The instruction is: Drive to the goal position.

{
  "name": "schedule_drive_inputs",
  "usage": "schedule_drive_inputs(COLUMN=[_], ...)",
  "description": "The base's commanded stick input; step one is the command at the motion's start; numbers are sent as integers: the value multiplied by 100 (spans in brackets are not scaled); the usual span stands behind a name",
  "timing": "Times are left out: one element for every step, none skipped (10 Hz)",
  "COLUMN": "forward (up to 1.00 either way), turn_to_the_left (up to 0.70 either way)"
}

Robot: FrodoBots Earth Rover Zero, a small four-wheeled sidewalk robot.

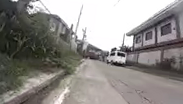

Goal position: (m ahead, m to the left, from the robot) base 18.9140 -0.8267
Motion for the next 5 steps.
schedule_drive_inputs(forward=[70, 70, 70, 70, 70], turn_to_the_left=[0, 0, 0, 0, -26])
